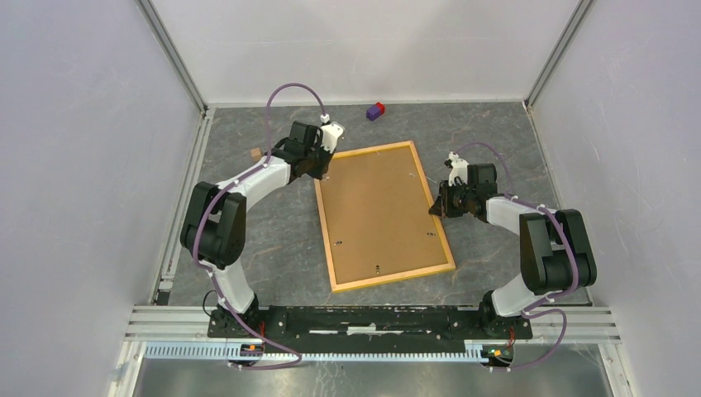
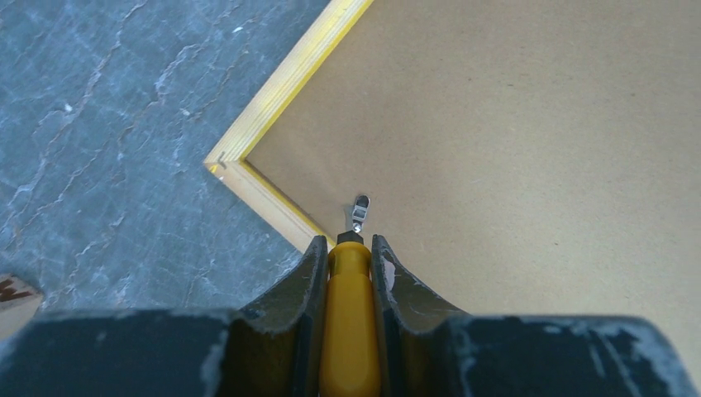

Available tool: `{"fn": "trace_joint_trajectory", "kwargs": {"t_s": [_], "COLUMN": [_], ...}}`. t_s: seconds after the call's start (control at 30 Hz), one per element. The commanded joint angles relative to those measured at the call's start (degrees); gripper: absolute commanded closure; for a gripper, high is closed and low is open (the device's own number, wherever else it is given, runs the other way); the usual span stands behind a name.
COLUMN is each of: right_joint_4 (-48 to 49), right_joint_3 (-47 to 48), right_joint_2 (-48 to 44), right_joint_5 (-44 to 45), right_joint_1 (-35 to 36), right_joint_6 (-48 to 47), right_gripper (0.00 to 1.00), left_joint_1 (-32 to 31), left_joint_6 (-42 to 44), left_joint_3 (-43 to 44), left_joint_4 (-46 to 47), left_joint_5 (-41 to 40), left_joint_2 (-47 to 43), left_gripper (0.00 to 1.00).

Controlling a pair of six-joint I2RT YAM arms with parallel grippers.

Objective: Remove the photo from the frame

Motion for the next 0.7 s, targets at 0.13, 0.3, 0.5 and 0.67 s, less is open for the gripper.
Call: {"fn": "trace_joint_trajectory", "kwargs": {"t_s": [0.13,0.3,0.5,0.67], "right_joint_4": [-8.20,-8.03,-8.63,-13.70], "right_joint_3": [-3.20,-2.87,-0.88,5.39], "right_joint_2": [4.96,4.88,4.64,7.93], "right_joint_5": [0.71,0.80,4.61,8.75], "right_joint_1": [1.55,1.58,1.66,1.01], "right_joint_6": [-2.84,-3.49,-10.11,-18.85], "right_gripper": [1.00,1.00,1.00,1.00], "left_joint_1": [-1.19,-1.08,-0.70,0.08], "left_joint_6": [1.91,-0.02,-3.24,-4.69], "left_joint_3": [-1.55,-0.08,2.44,1.84], "left_joint_4": [-5.76,-5.22,-6.24,-6.82], "left_joint_5": [8.62,6.57,8.14,8.99], "left_joint_2": [-2.24,-3.26,-5.47,-7.73], "left_gripper": [0.98,0.98,0.98,0.98]}}
